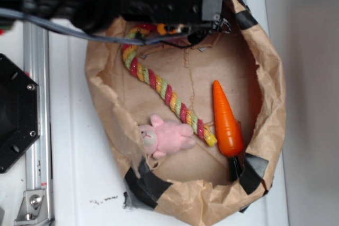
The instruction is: Grab the yellow duck.
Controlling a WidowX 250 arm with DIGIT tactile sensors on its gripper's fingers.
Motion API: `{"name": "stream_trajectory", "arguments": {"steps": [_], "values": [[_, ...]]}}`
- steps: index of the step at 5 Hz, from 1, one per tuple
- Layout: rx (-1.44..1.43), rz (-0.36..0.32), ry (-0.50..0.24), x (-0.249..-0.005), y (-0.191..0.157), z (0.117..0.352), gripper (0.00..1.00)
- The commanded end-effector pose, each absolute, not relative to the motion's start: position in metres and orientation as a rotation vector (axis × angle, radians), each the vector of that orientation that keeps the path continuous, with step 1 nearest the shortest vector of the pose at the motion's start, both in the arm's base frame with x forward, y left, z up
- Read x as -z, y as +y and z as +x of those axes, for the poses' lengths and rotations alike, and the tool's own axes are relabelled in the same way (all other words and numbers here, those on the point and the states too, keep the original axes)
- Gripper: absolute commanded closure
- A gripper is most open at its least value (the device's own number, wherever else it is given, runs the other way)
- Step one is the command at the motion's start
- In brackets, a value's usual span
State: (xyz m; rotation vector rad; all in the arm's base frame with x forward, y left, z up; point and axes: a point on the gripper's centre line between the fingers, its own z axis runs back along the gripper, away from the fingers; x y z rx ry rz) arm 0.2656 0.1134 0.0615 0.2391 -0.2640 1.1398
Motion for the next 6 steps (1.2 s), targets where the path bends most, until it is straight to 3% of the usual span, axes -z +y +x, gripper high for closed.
{"name": "stream_trajectory", "arguments": {"steps": [1,3,4,5,6], "values": [[-0.816,0.066,-0.167,-0.14,0.081,0.259,1.0],[-0.481,0.1,-0.275,-0.149,0.08,0.268,1.0],[-0.466,0.06,-0.243,-0.155,0.081,0.27,1.0],[-0.468,0.095,-0.27,-0.158,0.069,0.267,1.0],[-0.483,0.106,-0.204,-0.152,0.062,0.263,1.0]]}}
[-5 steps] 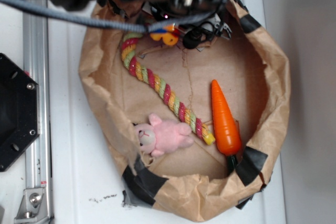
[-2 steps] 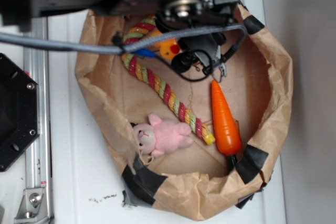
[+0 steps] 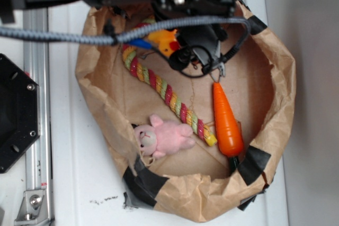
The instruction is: Grab the yellow duck.
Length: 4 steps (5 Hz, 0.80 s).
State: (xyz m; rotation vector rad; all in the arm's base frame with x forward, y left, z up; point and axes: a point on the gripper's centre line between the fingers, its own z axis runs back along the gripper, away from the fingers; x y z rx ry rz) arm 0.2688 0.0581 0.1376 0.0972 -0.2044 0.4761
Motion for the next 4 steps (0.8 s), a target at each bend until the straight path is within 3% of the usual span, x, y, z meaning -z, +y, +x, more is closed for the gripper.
{"name": "stream_trajectory", "arguments": {"steps": [1,4], "values": [[-0.48,0.113,-0.178,-0.1516,0.0576,0.2624,1.0],[-0.549,0.118,-0.168,-0.1482,0.0535,0.2552,1.0]]}}
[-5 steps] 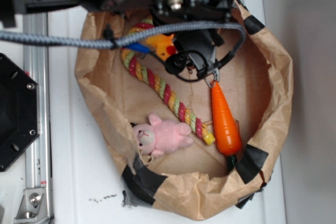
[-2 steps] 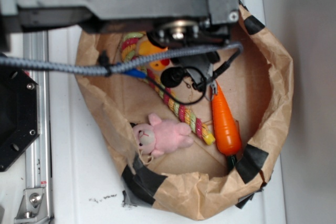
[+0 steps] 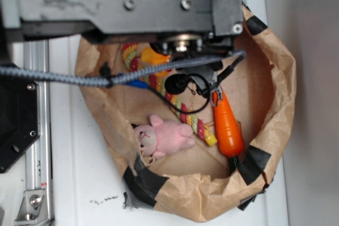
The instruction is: Grab the yellow duck.
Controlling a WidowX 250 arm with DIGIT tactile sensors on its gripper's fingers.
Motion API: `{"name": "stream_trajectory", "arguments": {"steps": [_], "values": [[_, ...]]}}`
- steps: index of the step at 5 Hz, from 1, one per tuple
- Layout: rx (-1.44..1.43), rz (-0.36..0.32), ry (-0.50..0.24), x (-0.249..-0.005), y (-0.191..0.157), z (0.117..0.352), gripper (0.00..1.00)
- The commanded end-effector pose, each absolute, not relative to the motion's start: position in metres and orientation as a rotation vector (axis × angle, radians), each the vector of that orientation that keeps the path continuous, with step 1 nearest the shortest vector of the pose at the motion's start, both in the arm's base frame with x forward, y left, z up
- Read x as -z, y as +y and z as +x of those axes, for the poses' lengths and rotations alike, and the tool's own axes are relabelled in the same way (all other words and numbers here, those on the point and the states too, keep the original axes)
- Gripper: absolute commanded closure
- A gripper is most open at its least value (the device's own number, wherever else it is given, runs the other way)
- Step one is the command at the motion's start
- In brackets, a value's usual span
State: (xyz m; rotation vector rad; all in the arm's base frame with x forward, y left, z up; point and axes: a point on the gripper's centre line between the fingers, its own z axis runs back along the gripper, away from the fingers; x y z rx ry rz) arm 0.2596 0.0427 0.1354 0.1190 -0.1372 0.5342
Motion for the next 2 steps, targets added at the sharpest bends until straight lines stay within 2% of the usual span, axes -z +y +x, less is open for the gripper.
{"name": "stream_trajectory", "arguments": {"steps": [1,2], "values": [[-0.562,0.118,-0.17,-0.1485,0.0547,0.2556,1.0],[-0.582,0.124,-0.182,-0.1485,0.0556,0.256,1.0]]}}
